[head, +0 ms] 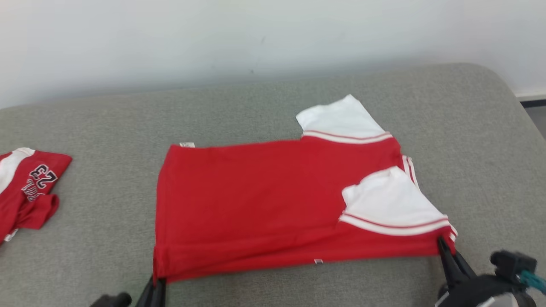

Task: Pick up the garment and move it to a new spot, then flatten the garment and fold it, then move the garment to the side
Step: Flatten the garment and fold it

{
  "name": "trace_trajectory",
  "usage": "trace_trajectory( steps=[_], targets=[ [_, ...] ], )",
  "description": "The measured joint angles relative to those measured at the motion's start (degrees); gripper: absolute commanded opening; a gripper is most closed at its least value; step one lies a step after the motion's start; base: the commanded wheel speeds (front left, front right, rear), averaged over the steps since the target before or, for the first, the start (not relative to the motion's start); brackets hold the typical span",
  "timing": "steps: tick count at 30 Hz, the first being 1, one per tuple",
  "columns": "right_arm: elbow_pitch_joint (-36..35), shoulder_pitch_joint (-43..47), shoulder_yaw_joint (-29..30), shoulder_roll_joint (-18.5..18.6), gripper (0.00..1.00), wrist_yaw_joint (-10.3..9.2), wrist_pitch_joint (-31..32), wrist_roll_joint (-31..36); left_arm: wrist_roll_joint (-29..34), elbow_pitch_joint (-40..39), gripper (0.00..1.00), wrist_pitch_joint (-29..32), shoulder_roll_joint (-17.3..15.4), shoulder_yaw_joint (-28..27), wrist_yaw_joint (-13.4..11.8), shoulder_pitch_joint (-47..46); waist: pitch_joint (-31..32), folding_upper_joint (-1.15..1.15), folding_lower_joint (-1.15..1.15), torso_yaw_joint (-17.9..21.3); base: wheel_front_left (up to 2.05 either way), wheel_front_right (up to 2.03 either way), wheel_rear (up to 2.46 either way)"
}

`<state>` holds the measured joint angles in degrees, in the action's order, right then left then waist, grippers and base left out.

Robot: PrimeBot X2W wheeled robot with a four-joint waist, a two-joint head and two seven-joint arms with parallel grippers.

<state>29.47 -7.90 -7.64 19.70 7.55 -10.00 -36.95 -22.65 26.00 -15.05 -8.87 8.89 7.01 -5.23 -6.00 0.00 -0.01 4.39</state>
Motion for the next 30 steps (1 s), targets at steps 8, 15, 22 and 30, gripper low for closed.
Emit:
trace_trajectory(
  steps=[8,15,22,30],
  targets=[
    [-8.59,10.18,6.08,-1.75,0.0,0.0,5.53,1.09,0.27,-1.69,0.0,0.0,1.23,-0.29,-0.22,6.04,1.51,0.0,0.0,-1.79,0.0,0.0,0.0],
    [-13.06,12.58,9.85,-4.61,1.0,0.0,5.59,6.75,2.22,-5.93,1.0,0.0,2.01,-3.1,-1.03,6.88,2.73,0.0,0.0,-1.97,0.0,0.0,0.0],
    [-18.12,12.63,12.0,-6.83,1.0,0.0,2.21,11.51,7.11,-14.55,1.0,0.0,2.99,-8.81,-2.46,9.46,4.67,0.0,0.0,-2.32,0.0,0.0,0.0],
    [-21.75,11.27,10.69,-8.65,1.0,0.0,-2.79,15.57,13.44,-20.5,1.0,0.0,2.91,-14.15,-2.44,9.98,6.26,0.0,0.0,-3.0,0.0,0.0,0.0]
  ],
)
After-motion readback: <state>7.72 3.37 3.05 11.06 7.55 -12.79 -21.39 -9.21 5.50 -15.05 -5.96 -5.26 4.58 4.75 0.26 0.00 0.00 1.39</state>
